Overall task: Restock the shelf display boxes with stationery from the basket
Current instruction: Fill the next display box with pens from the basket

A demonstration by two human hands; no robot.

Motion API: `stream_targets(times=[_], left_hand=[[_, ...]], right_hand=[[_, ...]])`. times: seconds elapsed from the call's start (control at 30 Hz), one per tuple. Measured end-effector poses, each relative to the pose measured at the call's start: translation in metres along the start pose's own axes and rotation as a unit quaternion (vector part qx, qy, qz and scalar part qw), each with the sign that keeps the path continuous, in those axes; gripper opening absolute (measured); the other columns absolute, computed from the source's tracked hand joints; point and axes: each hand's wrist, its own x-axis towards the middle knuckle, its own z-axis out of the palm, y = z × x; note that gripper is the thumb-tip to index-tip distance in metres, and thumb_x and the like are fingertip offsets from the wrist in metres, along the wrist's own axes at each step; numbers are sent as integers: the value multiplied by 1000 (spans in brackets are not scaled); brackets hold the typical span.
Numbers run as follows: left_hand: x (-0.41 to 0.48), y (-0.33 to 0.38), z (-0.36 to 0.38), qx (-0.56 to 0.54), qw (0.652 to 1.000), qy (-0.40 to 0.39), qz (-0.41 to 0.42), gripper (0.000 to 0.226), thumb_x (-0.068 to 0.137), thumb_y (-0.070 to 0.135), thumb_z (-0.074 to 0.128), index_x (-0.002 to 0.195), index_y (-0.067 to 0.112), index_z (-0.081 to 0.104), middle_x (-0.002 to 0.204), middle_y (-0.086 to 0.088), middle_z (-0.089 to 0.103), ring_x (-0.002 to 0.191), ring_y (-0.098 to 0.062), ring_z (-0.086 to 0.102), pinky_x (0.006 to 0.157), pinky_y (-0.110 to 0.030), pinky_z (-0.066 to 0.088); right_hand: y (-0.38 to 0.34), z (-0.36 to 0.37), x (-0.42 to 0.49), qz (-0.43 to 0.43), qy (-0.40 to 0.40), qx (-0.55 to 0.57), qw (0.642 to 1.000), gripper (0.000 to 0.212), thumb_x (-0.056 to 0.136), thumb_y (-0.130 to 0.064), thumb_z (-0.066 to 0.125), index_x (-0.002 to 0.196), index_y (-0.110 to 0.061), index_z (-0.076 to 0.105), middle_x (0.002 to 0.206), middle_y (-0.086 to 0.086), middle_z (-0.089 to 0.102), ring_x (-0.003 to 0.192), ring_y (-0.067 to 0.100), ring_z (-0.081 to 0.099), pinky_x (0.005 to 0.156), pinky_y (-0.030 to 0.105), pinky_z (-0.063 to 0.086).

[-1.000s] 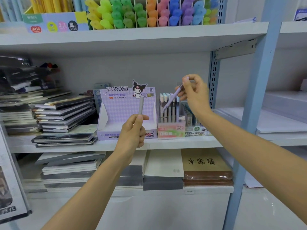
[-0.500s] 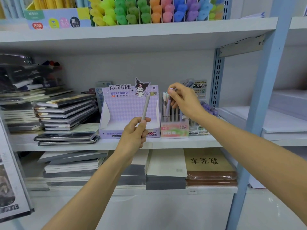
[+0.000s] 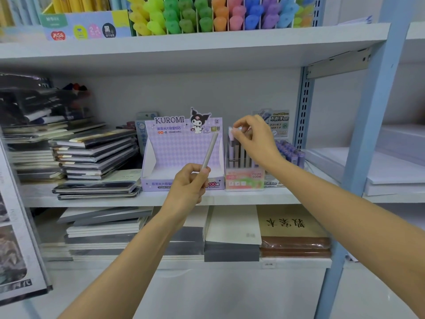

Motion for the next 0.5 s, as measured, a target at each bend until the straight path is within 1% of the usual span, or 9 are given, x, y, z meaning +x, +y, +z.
stream_targets(times=[0.03, 0.07, 0.13, 0.17, 0.23, 0.27, 0.33, 0.4, 0.5], left_hand=[[0, 0, 0, 4, 1000, -1, 3, 16, 99, 26, 53, 98, 12, 58, 66, 3, 48, 53, -8, 34, 47, -18, 31], [0, -1, 1, 7, 1000, -2, 6, 18, 99, 26, 54, 99, 10, 60, 65, 3, 47, 53, -8, 33, 46, -18, 30], [1, 0, 2, 11, 1000, -4, 12, 20, 98, 27, 55, 101, 9, 64, 62, 5, 47, 53, -8, 33, 45, -17, 29], [1, 0, 2, 12, 1000, -4, 15, 20, 98, 27, 56, 100, 10, 67, 62, 7, 48, 52, -8, 34, 45, -16, 29], [3, 0, 2, 13, 1000, -2, 20, 19, 97, 28, 58, 97, 15, 72, 61, 10, 51, 52, -6, 37, 45, -14, 30], [3, 0, 1, 7, 1000, 3, 18, 18, 95, 28, 60, 96, 16, 73, 62, 10, 53, 52, -6, 39, 45, -13, 31], [5, 2, -1, -36, 999, 23, 0, 14, 90, 26, 68, 93, 15, 74, 64, 8, 55, 55, -7, 43, 44, -14, 32], [7, 5, -3, -127, 990, 52, -21, 11, 82, 21, 74, 90, 14, 73, 67, 5, 58, 56, -9, 45, 44, -16, 34], [9, 10, -1, -268, 960, 73, -22, 20, 69, 18, 76, 88, 13, 72, 71, 4, 61, 54, -7, 50, 47, -14, 42]], right_hand=[[-4, -3, -2, 5, -6, 49, 999, 16, 96, -24, 57, 108, -16, 62, 99, -2, 54, 76, 6, 53, 72, 17, 43], [-10, -7, -4, 15, -26, 112, 993, 20, 97, -27, 55, 113, -16, 61, 99, -1, 57, 72, 8, 56, 66, 19, 46], [-18, -12, -10, 33, -99, 210, 972, 26, 98, -32, 53, 120, -18, 58, 89, 0, 64, 57, 9, 55, 48, 21, 44], [-20, -13, -13, 34, -141, 223, 964, 26, 98, -32, 54, 119, -18, 59, 82, 1, 65, 52, 10, 53, 44, 21, 42], [-21, -14, -18, 33, -200, 219, 955, 20, 96, -27, 58, 111, -14, 63, 72, -1, 65, 49, 10, 50, 42, 20, 40], [-20, -14, -20, 36, -209, 222, 952, 16, 95, -23, 60, 104, -11, 65, 68, -2, 64, 49, 10, 49, 42, 19, 40], [-17, -15, -25, 54, -200, 253, 945, 11, 94, -17, 62, 96, -7, 66, 66, -3, 65, 50, 10, 50, 44, 19, 42], [-14, -18, -30, 73, -185, 299, 933, 9, 93, -13, 62, 95, -5, 66, 71, 2, 68, 51, 11, 52, 44, 19, 44], [-13, -18, -39, 86, -171, 348, 918, 12, 92, -11, 63, 98, 0, 64, 78, 9, 71, 52, 12, 54, 45, 20, 46]])
